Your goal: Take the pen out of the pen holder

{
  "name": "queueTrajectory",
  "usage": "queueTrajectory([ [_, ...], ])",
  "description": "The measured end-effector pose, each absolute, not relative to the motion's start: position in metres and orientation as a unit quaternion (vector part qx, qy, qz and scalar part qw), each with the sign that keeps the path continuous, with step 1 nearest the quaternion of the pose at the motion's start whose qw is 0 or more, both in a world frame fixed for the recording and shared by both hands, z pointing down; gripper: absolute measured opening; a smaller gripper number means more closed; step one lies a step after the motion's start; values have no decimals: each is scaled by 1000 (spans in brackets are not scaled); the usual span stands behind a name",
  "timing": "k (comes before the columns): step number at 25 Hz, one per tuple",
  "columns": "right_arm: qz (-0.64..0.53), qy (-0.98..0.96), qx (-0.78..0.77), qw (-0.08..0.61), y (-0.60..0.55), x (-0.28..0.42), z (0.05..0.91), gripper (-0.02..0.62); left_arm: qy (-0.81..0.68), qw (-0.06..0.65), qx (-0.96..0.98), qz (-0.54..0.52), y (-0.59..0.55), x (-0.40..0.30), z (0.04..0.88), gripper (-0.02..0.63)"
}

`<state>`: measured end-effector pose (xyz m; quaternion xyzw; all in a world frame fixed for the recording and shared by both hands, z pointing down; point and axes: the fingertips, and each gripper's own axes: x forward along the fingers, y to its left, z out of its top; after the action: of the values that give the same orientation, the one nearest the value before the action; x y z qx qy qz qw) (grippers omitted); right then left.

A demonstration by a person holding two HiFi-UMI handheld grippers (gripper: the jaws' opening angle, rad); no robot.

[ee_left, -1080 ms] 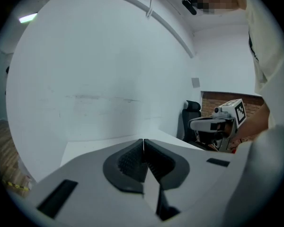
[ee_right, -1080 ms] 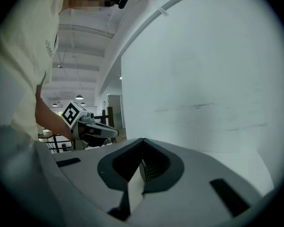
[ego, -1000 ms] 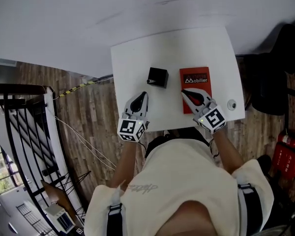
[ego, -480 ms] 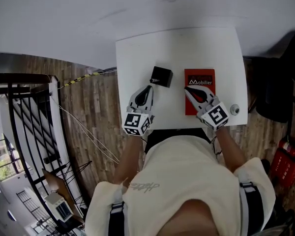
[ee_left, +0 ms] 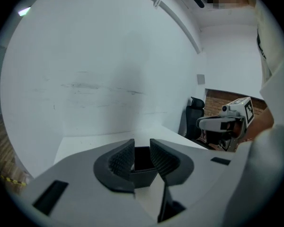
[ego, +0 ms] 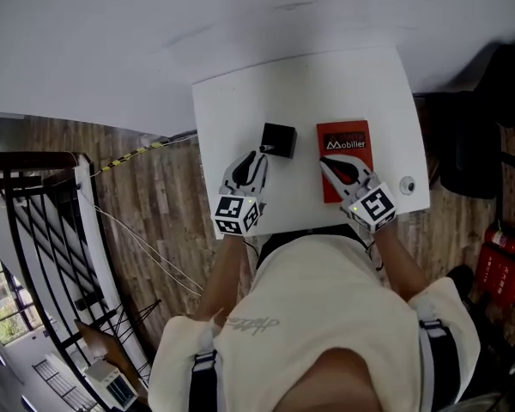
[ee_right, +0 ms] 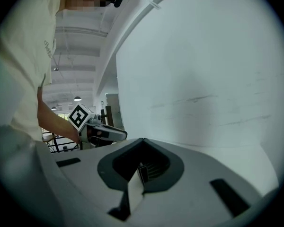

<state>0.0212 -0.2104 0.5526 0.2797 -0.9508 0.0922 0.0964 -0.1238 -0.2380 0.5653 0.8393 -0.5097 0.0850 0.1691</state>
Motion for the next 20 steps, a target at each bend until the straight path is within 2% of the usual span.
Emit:
queueTrajectory([
  [20,115,-934,316,118,-214,20,565,6,-468,200,849,142,-272,-120,636,103],
])
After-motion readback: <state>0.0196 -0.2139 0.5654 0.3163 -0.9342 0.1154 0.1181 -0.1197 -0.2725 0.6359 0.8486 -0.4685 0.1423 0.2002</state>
